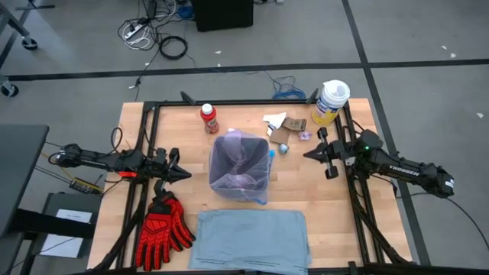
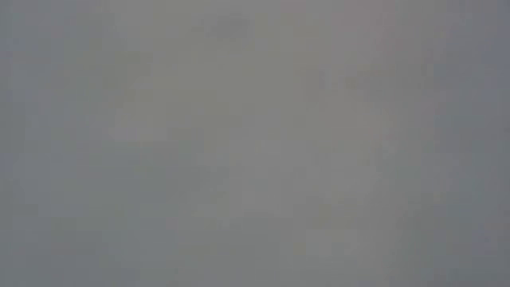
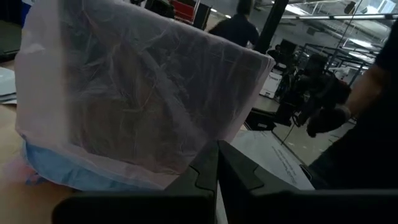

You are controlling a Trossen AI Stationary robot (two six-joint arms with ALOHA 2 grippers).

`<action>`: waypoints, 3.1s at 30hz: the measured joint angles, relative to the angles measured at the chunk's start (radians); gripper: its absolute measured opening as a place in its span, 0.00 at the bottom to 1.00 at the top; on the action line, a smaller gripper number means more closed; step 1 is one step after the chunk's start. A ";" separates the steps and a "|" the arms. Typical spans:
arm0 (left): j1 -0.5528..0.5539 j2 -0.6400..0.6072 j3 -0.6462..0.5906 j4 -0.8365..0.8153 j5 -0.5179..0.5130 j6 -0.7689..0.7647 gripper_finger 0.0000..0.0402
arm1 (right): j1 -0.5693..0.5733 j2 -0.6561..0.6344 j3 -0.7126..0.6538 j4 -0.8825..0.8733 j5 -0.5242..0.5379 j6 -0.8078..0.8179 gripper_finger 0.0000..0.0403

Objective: Place trash/remove bag and relplace
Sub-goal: Put the white paper material into the trash bin

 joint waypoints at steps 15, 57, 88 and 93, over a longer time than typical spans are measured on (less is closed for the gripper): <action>0.000 0.000 0.000 0.176 -0.145 0.106 0.05 | 0.000 0.000 0.001 0.003 0.021 0.011 0.00; 0.000 -0.001 0.000 0.800 -0.697 0.078 0.05 | 0.002 0.006 0.001 0.426 0.723 0.829 0.00; 0.000 0.069 0.391 0.061 -0.728 -0.014 0.05 | 0.133 0.625 0.641 -0.627 0.920 0.641 0.02; 0.000 0.178 0.543 -0.222 -0.750 -0.060 0.06 | 0.084 0.830 0.836 -0.904 0.899 0.550 0.09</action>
